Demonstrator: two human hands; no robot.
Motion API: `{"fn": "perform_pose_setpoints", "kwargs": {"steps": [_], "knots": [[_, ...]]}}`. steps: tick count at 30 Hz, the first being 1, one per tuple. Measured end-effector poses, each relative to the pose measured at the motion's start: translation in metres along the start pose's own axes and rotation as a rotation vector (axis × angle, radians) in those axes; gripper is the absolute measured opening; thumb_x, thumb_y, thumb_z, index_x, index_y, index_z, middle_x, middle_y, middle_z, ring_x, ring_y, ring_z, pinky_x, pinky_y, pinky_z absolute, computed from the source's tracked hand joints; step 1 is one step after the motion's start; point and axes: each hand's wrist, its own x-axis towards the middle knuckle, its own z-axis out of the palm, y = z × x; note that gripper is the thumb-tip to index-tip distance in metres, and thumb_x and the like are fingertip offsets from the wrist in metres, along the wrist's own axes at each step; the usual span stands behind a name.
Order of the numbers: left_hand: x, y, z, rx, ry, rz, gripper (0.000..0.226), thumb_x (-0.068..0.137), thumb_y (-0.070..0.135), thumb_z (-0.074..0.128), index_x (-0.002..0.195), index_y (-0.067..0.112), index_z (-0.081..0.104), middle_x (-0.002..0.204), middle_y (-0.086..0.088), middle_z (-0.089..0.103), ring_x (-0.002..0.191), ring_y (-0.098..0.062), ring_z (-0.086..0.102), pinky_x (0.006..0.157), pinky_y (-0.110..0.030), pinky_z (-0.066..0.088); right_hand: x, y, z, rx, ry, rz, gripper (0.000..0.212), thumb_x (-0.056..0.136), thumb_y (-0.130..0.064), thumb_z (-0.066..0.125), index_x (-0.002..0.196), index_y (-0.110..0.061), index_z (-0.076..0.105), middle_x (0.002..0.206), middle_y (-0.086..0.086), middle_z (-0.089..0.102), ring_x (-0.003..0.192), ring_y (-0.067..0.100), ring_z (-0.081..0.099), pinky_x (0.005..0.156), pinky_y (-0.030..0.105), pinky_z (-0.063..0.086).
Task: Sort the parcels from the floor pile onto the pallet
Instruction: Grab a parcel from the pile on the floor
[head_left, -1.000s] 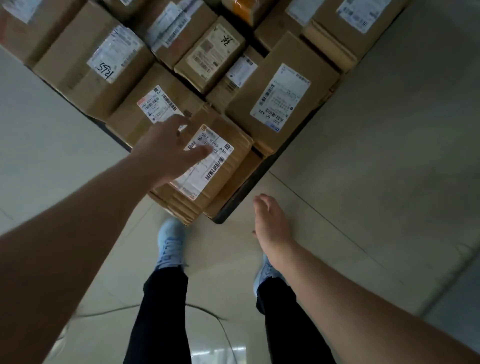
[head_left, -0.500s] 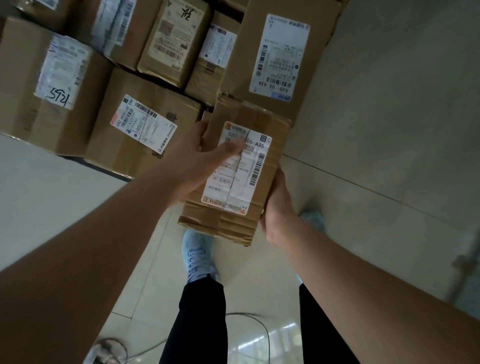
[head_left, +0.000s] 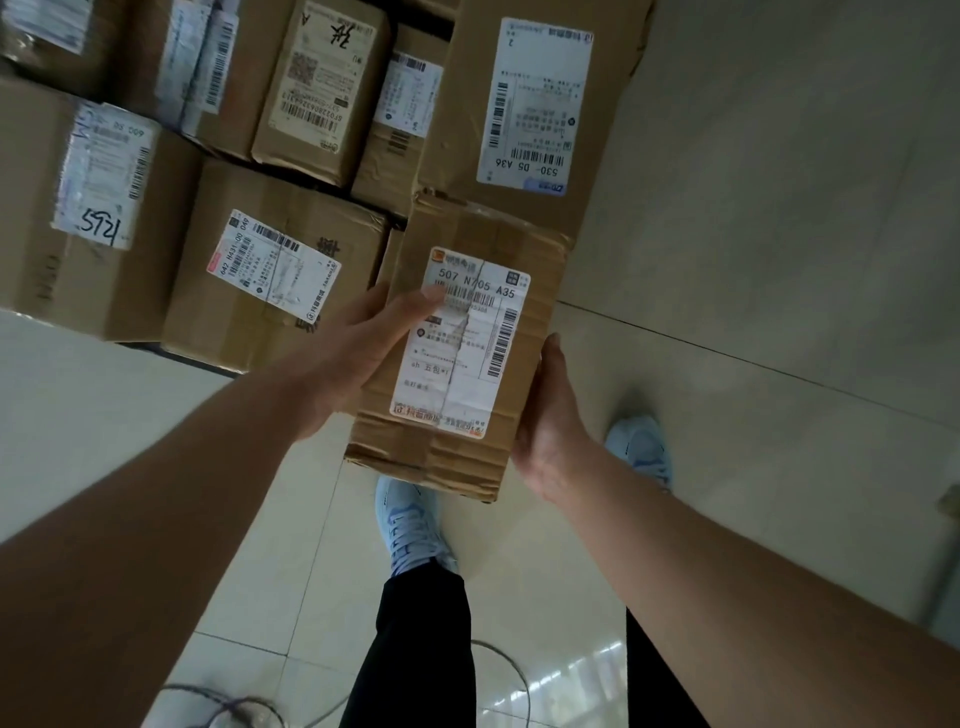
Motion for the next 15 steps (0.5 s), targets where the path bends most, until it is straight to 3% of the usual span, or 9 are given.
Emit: {"fn": "perform_pose_setpoints", "kwargs": {"steps": [4, 11, 13, 15], "knots": [[-0.001, -0.001, 0.007, -0.009, -0.009, -0.011, 0.061, 0.077, 0.074, 0.066, 0.126, 0.037, 0.064, 0.110, 0.000, 0.078, 0.099, -0.025, 0.077, 0.091, -0.050, 0.056, -0.001, 0.005, 0.003, 0.056, -0.042, -0.033, 0.082, 0.103, -0.075, 0.014, 0.139, -0.024, 0.066, 0.132, 0.012, 0.072, 0.127, 0.036, 0.065, 0.116, 0.060, 0.042], [-0.005, 0.004, 0.017, 0.042, 0.018, 0.053, 0.060, 0.079, 0.068, 0.065, 0.129, 0.036, 0.060, 0.105, 0.004, 0.079, 0.093, -0.019, 0.078, 0.077, -0.041, 0.062, -0.001, 0.005, -0.002, 0.087, -0.078, -0.058, 0.083, 0.105, -0.074, 0.013, 0.141, -0.020, 0.065, 0.133, 0.015, 0.071, 0.128, 0.038, 0.064, 0.117, 0.061, 0.041], [-0.006, 0.005, 0.015, 0.070, 0.072, 0.091, 0.070, 0.082, 0.067, 0.070, 0.142, 0.036, 0.051, 0.115, 0.000, 0.076, 0.098, -0.021, 0.076, 0.080, -0.044, 0.064, -0.001, 0.005, -0.001, 0.098, -0.104, -0.047, 0.085, 0.103, -0.076, 0.013, 0.141, -0.021, 0.065, 0.134, 0.016, 0.070, 0.128, 0.039, 0.064, 0.117, 0.062, 0.041], [-0.008, 0.007, 0.011, 0.106, 0.145, 0.136, 0.079, 0.078, 0.071, 0.075, 0.147, 0.048, 0.044, 0.132, 0.005, 0.067, 0.113, -0.022, 0.071, 0.092, -0.051, 0.059, -0.002, 0.003, 0.000, 0.100, -0.118, -0.036, 0.088, 0.101, -0.079, 0.012, 0.142, -0.021, 0.065, 0.135, 0.016, 0.070, 0.128, 0.040, 0.064, 0.116, 0.062, 0.041]]}}
